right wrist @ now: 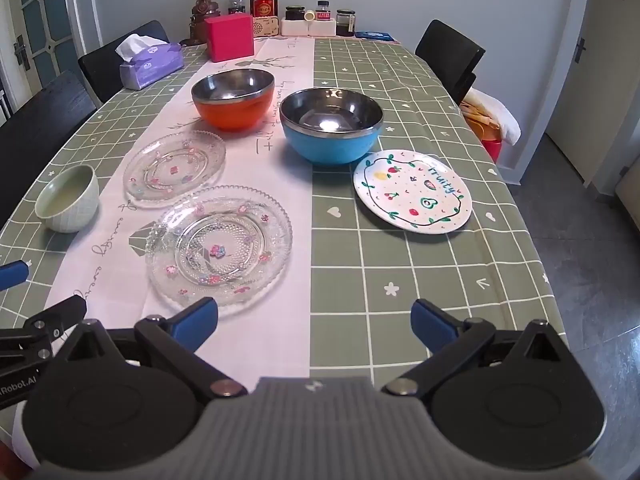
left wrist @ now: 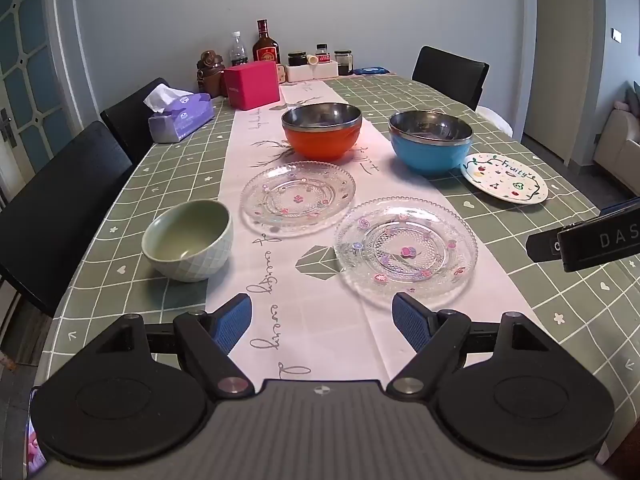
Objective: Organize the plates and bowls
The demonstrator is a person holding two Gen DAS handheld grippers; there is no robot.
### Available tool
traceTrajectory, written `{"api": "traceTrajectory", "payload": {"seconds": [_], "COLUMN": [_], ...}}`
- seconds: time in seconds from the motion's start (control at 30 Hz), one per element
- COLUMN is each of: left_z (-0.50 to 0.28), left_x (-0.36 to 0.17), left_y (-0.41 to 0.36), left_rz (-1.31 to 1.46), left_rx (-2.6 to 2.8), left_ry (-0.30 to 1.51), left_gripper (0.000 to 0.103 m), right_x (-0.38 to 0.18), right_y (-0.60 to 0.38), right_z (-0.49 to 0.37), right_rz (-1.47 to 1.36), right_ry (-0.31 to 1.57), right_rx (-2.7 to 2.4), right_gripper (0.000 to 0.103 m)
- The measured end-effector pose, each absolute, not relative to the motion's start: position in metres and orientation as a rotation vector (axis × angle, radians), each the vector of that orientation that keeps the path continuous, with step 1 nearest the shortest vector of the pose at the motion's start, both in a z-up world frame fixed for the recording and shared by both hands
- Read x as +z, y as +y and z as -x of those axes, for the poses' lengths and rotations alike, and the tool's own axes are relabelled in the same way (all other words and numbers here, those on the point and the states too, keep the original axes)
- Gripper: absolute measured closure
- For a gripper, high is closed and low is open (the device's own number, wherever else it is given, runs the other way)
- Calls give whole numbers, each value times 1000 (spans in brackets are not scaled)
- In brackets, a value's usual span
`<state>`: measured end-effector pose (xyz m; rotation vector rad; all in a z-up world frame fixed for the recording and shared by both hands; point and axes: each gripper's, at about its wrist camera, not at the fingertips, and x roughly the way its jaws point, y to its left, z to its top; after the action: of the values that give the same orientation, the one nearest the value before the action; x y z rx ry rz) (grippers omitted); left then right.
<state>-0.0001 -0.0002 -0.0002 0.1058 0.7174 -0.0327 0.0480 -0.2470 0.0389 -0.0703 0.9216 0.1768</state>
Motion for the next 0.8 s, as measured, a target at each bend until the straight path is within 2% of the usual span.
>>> {"api": "traceTrajectory", "payload": {"seconds": [0.8], "left_z": [0], "left_x": [-3], "left_y": [-1], "left_rz": [-117], "left_rx": [-21], "left_ry": [729], "left_gripper": [9], "right_x": [39], "right_y": [-249], "right_z": [-44], "right_rz": [67], "right_ry": [924], "right_rx": [180], "right_gripper": [2]}}
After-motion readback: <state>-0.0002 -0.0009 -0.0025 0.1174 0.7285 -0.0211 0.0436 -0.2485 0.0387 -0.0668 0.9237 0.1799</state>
